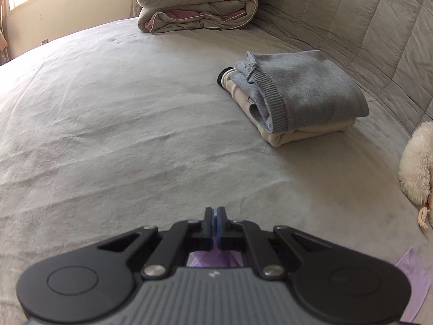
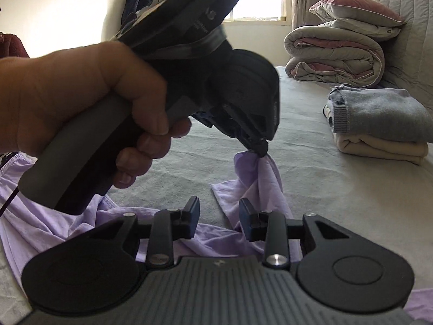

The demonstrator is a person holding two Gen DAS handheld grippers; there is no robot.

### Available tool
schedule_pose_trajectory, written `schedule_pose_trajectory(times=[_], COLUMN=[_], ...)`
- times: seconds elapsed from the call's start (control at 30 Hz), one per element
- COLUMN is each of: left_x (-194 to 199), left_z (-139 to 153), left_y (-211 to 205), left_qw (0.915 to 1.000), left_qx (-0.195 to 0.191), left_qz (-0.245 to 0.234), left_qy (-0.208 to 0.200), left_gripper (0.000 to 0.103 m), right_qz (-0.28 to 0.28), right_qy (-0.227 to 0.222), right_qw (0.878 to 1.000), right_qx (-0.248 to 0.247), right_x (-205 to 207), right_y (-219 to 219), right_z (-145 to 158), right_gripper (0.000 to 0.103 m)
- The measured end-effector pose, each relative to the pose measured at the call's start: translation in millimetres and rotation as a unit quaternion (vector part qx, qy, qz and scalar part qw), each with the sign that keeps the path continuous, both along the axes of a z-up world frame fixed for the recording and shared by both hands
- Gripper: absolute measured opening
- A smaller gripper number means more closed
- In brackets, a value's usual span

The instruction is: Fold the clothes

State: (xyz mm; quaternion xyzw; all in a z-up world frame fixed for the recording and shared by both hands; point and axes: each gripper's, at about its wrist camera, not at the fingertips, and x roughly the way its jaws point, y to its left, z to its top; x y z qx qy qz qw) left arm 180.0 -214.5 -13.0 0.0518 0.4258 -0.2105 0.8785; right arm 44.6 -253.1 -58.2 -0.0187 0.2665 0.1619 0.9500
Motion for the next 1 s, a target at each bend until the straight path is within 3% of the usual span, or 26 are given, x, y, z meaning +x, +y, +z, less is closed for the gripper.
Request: schedule_pose_trajectory(times=[0.17,0.23,0.27,0.43,0.6,0.87,1.0], left_x=[4,4,3,-3,-12,-56,-78], left_z=[-2,-1,0,15,37,57,67], left_y=[-2,-3,-3,-5,-8,-68,-98], left_qw=[0.9999,0.9999,0.9999,0.9998,0.9992,0.9975,0.9954], left_qx=[0.005,0.01,0.009,0.004,-0.018,-0.025,-0.027], left_qz=[0.006,0.008,0.008,0.003,0.013,-0.039,-0.066], left_qy=[0.008,0.01,0.012,0.017,0.035,0.054,0.063], left_gripper=[0.001,0.001,0.001,0.001,0.001,0.001,0.001], right_qz=[-0.006,-0.025,-0.036,-0.084,-0.122,-0.184,-0.224], right_qy=[0.016,0.012,0.01,-0.015,-0.045,-0.073,-0.073], right_qw=[0.997,0.997,0.997,0.996,0.985,0.949,0.93], right_qx=[-0.069,-0.076,-0.074,0.005,0.11,0.244,0.283], right_x=[23,25,24,-2,-49,-115,-142], right_y=[21,19,17,-18,-59,-106,-127], right_z=[-18,-17,-16,5,30,55,56], right_gripper=[0.034,0.008,0.002,0.002,0.002,0.002,0.002])
